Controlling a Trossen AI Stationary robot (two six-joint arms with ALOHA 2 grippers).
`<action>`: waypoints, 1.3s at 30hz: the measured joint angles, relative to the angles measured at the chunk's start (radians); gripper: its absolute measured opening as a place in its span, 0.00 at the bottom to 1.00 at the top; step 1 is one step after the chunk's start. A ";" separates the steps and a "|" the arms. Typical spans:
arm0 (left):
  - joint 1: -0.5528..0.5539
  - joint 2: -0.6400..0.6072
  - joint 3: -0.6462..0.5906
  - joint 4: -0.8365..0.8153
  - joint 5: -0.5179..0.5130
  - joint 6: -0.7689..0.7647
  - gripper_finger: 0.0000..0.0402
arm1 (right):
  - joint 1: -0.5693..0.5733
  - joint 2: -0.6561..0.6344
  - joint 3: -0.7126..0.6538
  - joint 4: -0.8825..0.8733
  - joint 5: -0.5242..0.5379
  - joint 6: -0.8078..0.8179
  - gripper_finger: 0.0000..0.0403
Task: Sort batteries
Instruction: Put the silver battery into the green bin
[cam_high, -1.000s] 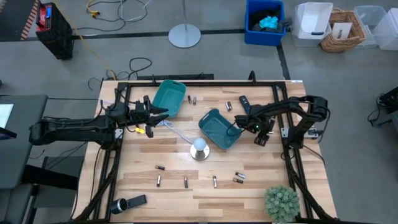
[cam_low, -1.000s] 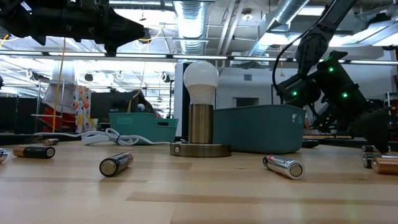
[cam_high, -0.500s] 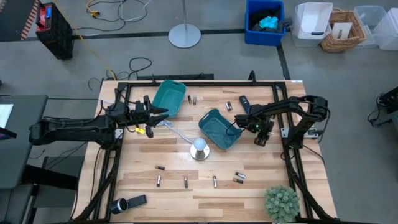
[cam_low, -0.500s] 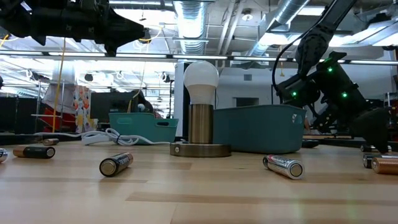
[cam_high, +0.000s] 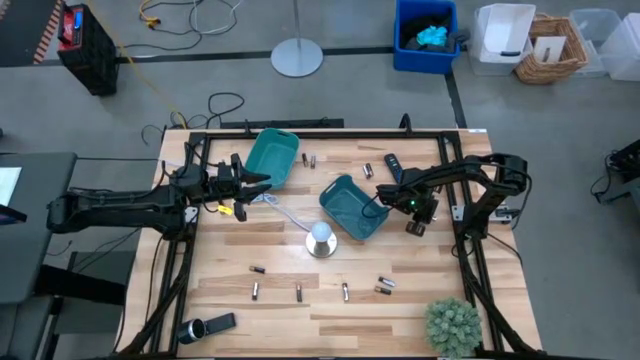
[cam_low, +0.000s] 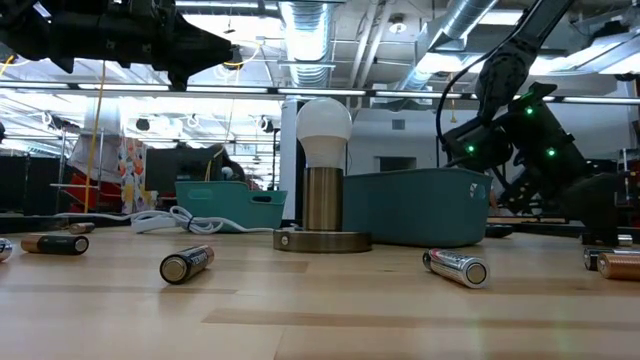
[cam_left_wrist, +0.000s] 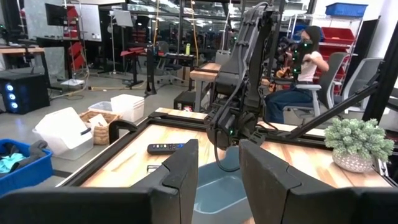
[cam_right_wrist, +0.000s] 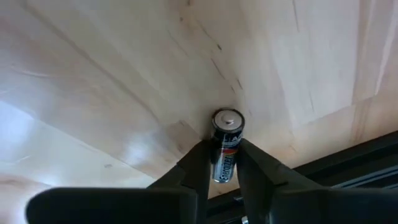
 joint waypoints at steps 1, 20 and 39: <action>0.000 0.000 0.000 0.000 0.000 0.000 0.28 | 0.000 0.000 0.000 0.000 0.000 0.002 0.22; 0.000 0.000 0.000 -0.001 -0.007 0.001 0.28 | 0.000 0.000 0.001 0.006 -0.023 0.031 0.17; 0.000 0.000 0.000 -0.001 -0.010 0.001 0.28 | 0.000 -0.047 0.053 0.023 -0.033 0.036 0.17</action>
